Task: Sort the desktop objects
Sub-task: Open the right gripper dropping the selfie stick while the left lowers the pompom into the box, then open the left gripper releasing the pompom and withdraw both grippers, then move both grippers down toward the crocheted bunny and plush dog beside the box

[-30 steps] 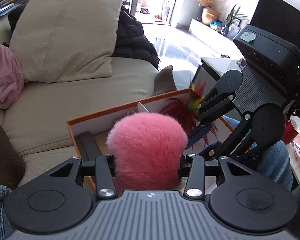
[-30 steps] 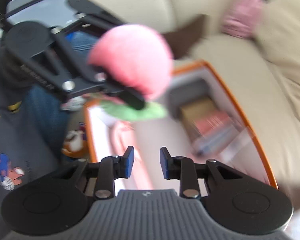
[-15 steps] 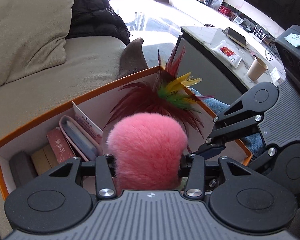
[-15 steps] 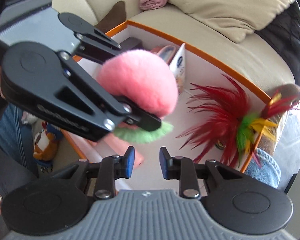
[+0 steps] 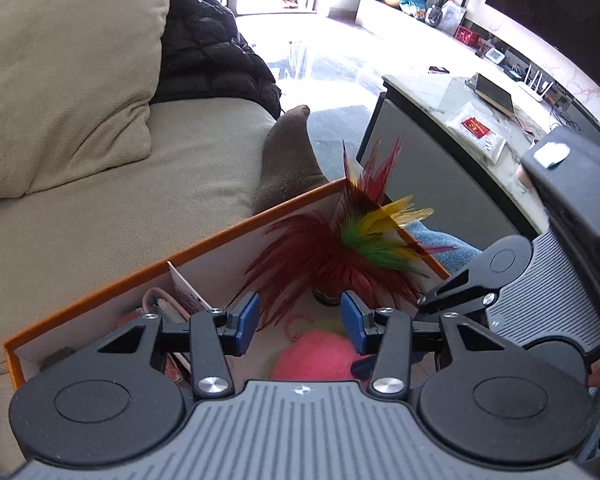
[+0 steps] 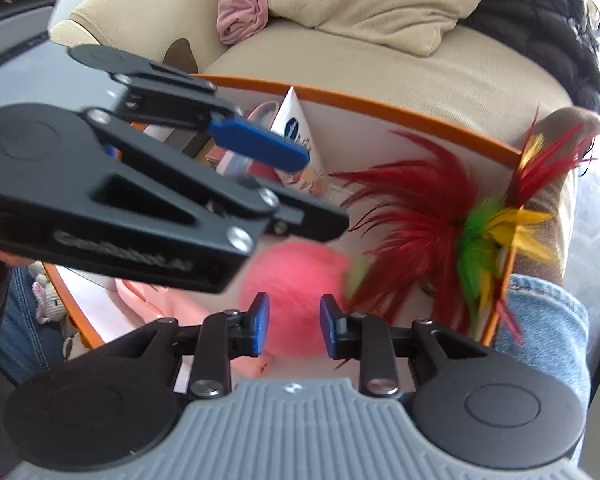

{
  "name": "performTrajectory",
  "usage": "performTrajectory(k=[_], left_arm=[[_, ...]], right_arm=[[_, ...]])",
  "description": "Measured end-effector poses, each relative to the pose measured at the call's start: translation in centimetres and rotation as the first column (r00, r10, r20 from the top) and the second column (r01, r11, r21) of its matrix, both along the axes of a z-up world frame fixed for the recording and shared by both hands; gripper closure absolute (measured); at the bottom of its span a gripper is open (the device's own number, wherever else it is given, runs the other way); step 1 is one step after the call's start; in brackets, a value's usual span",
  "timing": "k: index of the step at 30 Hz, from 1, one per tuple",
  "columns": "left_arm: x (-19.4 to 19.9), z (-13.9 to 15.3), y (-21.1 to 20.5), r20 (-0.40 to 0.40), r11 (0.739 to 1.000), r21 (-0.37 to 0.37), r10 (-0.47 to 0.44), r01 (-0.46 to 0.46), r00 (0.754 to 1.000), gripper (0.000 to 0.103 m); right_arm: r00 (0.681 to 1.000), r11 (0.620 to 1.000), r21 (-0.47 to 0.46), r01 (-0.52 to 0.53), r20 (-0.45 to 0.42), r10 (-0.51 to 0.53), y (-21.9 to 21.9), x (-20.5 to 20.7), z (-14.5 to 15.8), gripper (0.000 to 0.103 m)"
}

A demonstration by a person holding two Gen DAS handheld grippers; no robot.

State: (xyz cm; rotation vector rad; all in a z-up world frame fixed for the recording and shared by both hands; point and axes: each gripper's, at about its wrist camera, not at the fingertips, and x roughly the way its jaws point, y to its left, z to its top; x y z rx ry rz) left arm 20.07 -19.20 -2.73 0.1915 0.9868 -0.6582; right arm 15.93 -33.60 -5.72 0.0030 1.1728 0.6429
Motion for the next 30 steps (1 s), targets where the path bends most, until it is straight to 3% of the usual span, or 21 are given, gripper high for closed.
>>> performTrajectory(k=[3,7,11,15,17,20,25,30], left_arm=[[-0.6,1.5,1.5,0.041,0.999,-0.016,0.038,-0.038,0.998,0.05],[-1.9,3.4,3.9,0.098,0.996,-0.031,0.085,-0.082,0.992,0.05],[-2.9,4.5,6.4,0.123,0.989,-0.048,0.146,-0.141,0.982,0.05],[-3.8,4.9,8.8,0.147,0.978,-0.058,0.207,-0.2,0.967,0.05],[-4.1,4.9,9.9,0.148,0.972,-0.063,0.234,-0.227,0.961,0.05],[-4.6,4.7,11.2,0.151,0.966,-0.051,0.257,-0.252,0.954,0.05],[-5.2,4.4,13.0,0.141,0.958,-0.05,0.287,-0.283,0.948,0.05],[-6.6,5.1,14.9,0.147,0.942,-0.065,0.334,-0.328,0.931,0.05]], right_arm=[[0.996,1.0,-0.01,0.004,-0.087,-0.005,0.9,0.5,-0.7,0.074],[0.985,0.994,-0.104,0.038,-0.164,-0.054,2.0,1.4,-1.8,0.081],[0.978,0.982,-0.18,0.049,-0.192,-0.084,2.7,2.1,-2.8,0.081],[0.978,0.975,-0.212,0.071,-0.179,-0.11,3.6,3.3,-3.6,0.084],[0.975,0.971,-0.21,0.112,-0.164,-0.148,3.7,4.0,-3.7,0.091],[0.967,0.959,-0.216,0.186,-0.131,-0.217,3.6,5.2,-3.7,0.093],[0.956,0.942,-0.209,0.264,-0.072,-0.284,3.0,5.9,-3.1,0.094],[0.962,0.951,-0.194,0.243,-0.078,-0.262,3.7,5.5,-2.0,0.088]])
